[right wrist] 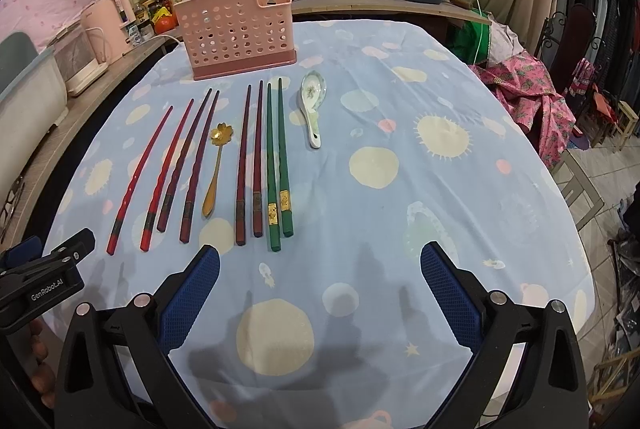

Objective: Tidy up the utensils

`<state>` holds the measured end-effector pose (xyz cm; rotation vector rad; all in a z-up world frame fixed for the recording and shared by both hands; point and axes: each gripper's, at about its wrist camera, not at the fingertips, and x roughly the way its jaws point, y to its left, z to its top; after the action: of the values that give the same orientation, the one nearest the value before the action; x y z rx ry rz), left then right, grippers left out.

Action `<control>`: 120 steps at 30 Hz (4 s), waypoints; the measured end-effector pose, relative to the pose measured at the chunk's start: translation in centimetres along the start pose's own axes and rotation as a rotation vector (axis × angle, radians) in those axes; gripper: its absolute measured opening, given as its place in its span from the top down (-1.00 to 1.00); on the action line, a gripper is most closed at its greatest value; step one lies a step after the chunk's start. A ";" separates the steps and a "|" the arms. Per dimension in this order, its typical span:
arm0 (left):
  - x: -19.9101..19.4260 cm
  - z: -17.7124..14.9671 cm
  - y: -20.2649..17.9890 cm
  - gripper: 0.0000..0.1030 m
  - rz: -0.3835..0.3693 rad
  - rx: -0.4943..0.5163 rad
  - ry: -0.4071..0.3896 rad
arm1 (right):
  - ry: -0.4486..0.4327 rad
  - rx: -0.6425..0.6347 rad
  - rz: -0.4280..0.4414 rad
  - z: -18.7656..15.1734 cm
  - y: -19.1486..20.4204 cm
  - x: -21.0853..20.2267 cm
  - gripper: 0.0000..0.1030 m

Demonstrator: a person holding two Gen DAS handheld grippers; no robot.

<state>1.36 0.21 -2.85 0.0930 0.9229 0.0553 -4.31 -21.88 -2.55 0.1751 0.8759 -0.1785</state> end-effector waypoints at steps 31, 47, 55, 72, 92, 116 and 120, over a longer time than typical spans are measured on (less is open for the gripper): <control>4.5 1.1 1.5 -0.71 -0.051 -0.060 0.066 | 0.050 0.001 -0.011 1.1 -0.1 2.8 -0.87; 5.7 1.5 0.1 0.40 -0.163 -0.017 0.087 | -0.012 -0.012 0.034 6.6 0.4 6.8 -0.56; 5.8 1.6 -0.3 0.83 -0.214 -0.019 0.100 | 0.007 -0.007 0.059 8.8 0.2 9.8 -0.07; 5.8 1.7 -0.3 0.84 -0.229 -0.027 0.107 | 0.079 -0.001 0.102 9.2 0.1 13.2 0.80; 0.8 6.1 2.2 0.87 -0.265 -0.095 -0.049 | -0.055 0.035 0.156 11.2 -1.1 5.5 0.87; -5.6 26.8 0.7 0.87 -0.311 -0.066 -0.447 | -0.209 0.071 0.318 25.0 0.0 4.8 0.90; -7.0 30.4 0.1 0.87 -0.339 -0.076 -0.523 | -0.249 0.095 0.352 28.5 0.5 5.2 0.90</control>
<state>21.38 -1.99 20.92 -0.1180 0.4033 -0.2396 20.27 -28.27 11.34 0.3841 0.5777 0.0862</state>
